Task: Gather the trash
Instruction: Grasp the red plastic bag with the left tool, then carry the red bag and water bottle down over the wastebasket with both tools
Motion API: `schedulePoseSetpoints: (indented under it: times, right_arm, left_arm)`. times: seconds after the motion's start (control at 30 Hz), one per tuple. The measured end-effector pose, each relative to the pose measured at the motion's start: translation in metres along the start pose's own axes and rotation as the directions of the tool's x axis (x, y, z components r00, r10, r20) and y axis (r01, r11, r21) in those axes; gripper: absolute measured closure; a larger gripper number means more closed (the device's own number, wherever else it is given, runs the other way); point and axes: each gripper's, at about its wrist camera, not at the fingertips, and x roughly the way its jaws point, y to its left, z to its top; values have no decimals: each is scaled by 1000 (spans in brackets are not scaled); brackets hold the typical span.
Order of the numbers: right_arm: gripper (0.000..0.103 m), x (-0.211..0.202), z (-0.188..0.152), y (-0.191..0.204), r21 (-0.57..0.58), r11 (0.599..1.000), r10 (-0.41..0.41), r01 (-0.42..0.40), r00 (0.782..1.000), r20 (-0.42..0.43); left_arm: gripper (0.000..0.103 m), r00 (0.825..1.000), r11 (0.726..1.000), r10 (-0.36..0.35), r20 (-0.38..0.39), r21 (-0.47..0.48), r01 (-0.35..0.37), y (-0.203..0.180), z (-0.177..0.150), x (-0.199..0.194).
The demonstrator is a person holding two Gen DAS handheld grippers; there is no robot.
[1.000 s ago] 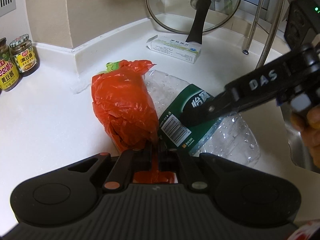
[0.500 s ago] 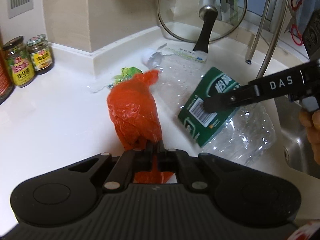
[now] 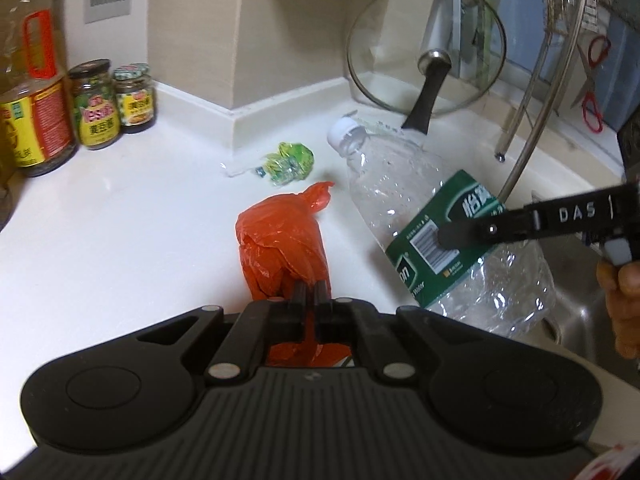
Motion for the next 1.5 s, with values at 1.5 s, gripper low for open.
schedulePoseSetpoints:
  times: [1.5]
  right_arm:
    - [83,88,-175,58,-403,915,-218,37,884,-414]
  left_arm:
    - [101,944,979,-19,-329,-196,-48,22,-179,-11]
